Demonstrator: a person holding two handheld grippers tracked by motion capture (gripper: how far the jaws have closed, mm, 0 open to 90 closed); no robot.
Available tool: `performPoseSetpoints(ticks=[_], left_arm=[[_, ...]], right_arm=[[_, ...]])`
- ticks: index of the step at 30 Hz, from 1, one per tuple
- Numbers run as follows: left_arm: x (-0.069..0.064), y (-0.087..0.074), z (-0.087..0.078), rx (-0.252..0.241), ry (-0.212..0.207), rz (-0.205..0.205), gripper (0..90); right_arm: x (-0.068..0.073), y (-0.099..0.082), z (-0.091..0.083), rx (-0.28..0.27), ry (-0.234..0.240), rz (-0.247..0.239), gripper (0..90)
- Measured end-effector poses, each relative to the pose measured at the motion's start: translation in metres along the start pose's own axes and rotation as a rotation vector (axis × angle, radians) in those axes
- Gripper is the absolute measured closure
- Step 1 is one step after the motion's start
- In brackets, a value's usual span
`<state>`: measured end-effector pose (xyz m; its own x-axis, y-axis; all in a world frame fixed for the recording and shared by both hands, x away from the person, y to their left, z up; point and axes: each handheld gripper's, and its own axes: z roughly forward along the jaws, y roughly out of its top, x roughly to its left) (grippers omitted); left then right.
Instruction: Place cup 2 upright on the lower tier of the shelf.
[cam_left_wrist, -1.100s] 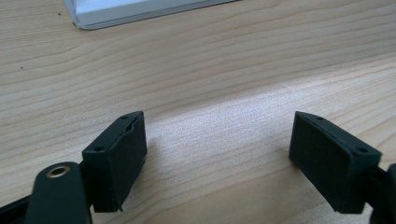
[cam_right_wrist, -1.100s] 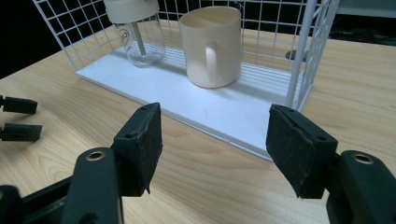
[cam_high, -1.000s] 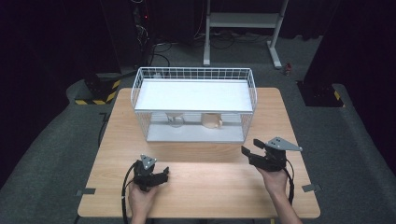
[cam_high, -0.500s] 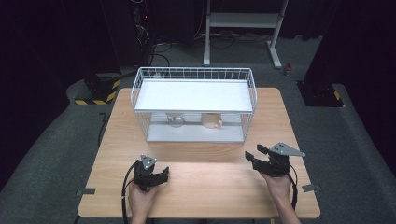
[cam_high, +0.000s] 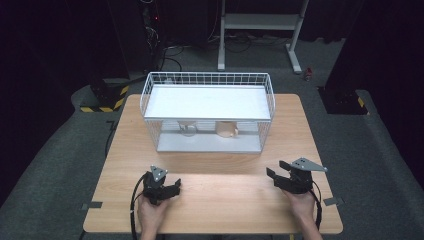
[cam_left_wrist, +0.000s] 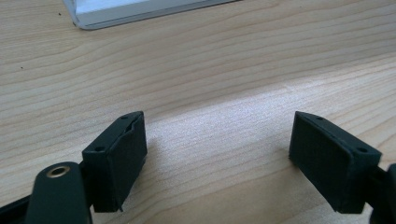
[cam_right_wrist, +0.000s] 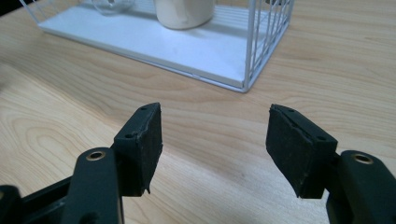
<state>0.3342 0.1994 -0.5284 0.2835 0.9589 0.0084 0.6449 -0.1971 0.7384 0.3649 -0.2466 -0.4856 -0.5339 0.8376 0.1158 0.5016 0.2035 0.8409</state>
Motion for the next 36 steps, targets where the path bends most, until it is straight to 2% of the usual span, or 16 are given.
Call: performPoseSetpoints(ticks=[13,18,20,22,30,36], left_arm=[[0.0,0.0,0.0,0.0,0.0,0.0,19.2],[0.0,0.0,0.0,0.0,0.0,0.0,19.2],[0.0,0.0,0.0,0.0,0.0,0.0,19.2],[0.0,0.0,0.0,0.0,0.0,0.0,19.2],[0.0,0.0,0.0,0.0,0.0,0.0,19.2],[0.0,0.0,0.0,0.0,0.0,0.0,19.2]], right_arm=[[-0.006,-0.014,0.012,0.095,-0.062,-0.041,35.9],[-0.008,-0.016,0.015,0.116,-0.076,-0.054,35.5],[-0.008,-0.017,0.016,0.125,-0.081,-0.045,35.4],[-0.009,-0.018,0.016,0.127,-0.084,-0.059,35.3],[-0.01,-0.021,0.017,0.151,-0.098,-0.052,34.8],[-0.01,-0.023,0.02,0.166,-0.102,-0.07,34.3]])
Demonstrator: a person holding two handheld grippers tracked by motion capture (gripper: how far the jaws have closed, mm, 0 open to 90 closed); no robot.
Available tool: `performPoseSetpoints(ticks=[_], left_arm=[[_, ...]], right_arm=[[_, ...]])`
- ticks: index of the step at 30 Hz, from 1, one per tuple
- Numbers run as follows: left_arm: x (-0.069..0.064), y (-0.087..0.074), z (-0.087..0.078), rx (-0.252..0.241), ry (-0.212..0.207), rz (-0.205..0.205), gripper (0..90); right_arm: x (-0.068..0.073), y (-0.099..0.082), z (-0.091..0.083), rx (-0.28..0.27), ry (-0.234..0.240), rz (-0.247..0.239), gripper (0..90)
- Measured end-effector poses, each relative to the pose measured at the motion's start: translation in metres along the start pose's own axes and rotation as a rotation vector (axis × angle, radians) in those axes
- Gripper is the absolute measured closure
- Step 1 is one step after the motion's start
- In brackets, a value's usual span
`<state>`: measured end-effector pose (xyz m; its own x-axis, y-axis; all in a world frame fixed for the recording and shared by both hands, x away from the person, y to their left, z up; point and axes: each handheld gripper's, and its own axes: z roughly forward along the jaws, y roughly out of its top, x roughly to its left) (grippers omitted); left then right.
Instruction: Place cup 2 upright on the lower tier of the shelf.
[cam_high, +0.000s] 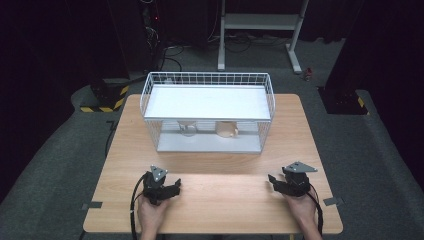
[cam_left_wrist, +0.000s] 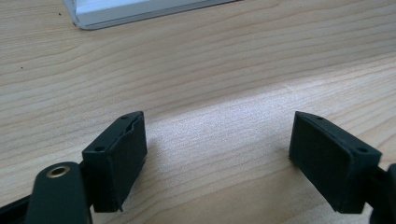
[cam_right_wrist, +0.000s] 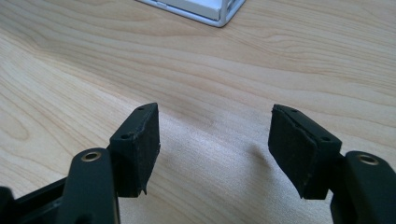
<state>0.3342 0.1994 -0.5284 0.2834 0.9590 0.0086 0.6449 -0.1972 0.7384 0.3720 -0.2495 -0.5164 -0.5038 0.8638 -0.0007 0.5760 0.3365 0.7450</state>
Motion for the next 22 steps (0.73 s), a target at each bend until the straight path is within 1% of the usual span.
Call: performPoseSetpoints(ticks=[3,5,6,10,12,22], left_arm=[[0.0,0.0001,0.0,0.001,0.001,-0.001,19.2],[-0.0002,0.0001,0.0,0.001,0.001,-0.002,19.2],[-0.0002,0.0,0.0001,0.0,0.002,-0.002,19.2],[-0.0002,0.0,0.0001,-0.001,0.002,-0.002,19.2],[-0.0002,0.0,0.0,0.0,0.001,-0.002,19.2],[-0.0002,0.0001,0.0,0.001,0.001,-0.002,19.2]], right_arm=[[0.0005,-0.0014,0.0016,0.012,-0.004,-0.004,34.0],[0.0005,-0.0037,0.0044,0.031,-0.003,-0.002,32.5],[0.0008,-0.0047,0.0051,0.028,-0.007,-0.008,32.3],[0.0007,-0.0048,0.005,0.028,-0.01,-0.008,31.1],[0.0006,-0.0046,0.0054,0.032,-0.016,0.001,29.5],[0.0005,-0.0045,0.0055,0.031,-0.018,-0.002,29.5]])
